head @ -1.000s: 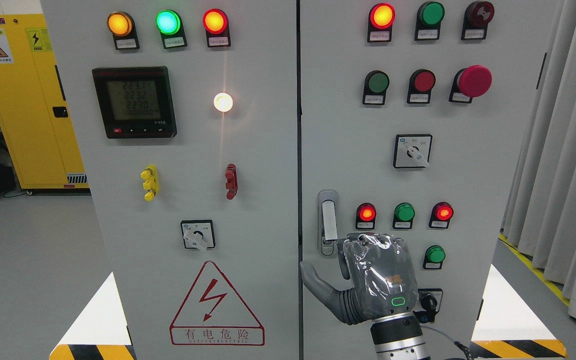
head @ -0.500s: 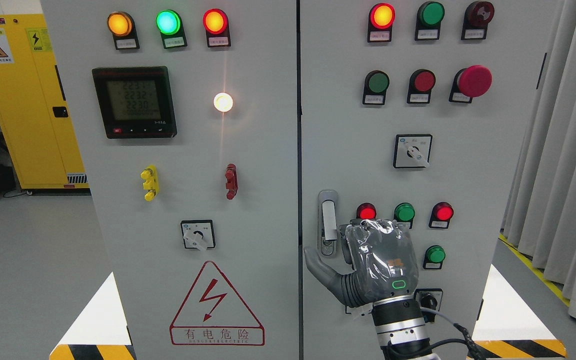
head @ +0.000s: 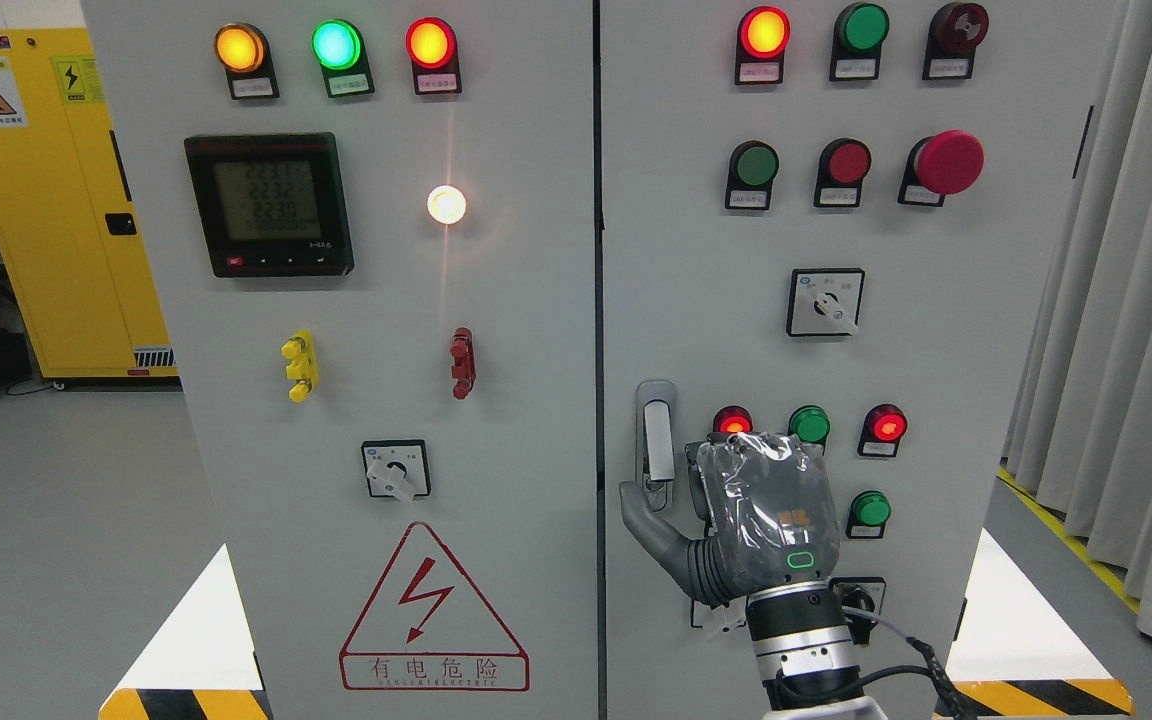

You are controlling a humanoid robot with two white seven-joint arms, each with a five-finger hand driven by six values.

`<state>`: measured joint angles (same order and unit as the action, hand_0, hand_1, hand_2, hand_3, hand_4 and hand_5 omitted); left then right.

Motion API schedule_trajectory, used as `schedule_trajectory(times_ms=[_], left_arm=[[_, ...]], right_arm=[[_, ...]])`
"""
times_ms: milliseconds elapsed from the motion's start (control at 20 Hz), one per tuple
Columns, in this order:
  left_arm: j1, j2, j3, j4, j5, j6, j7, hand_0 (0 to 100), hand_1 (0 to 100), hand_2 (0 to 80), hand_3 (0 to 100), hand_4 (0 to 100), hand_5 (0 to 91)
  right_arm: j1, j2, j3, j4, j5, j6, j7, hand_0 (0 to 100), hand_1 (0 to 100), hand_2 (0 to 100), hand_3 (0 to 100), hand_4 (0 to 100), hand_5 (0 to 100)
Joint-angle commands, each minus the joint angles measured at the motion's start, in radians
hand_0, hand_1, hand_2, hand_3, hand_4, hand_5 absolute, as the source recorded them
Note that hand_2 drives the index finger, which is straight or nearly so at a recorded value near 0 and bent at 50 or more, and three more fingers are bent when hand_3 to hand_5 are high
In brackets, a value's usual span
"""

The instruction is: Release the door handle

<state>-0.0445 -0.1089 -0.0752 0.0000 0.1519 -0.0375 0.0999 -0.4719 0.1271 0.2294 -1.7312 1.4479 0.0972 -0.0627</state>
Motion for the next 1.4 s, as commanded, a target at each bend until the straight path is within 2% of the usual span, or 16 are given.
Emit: schedule_trajectory(times_ms=[0,1000,1350], left_arm=[[0.000,0.000,0.000,-0.012,0.000,-0.001,0.000,12,56,0.0,0,0,0.0],[0.000,0.000,0.000,-0.012,0.000,-0.001,0.000,12,56,0.0,0,0,0.0],[0.000,0.000,0.000,-0.012,0.000,-0.001,0.000,12,56,0.0,0,0,0.0]], right_arm=[[-0.014,0.003,-0.006,0.024,0.000,0.001,0.000,31,24,100,100,100,100],[-0.027,0.005,-0.007,0.024,0.003,0.002,0.000,38,29,100,100,100,100],[-0.027,0.005,-0.005,0.025,0.003,0.002,0.000,44,32,100,100,100,100]])
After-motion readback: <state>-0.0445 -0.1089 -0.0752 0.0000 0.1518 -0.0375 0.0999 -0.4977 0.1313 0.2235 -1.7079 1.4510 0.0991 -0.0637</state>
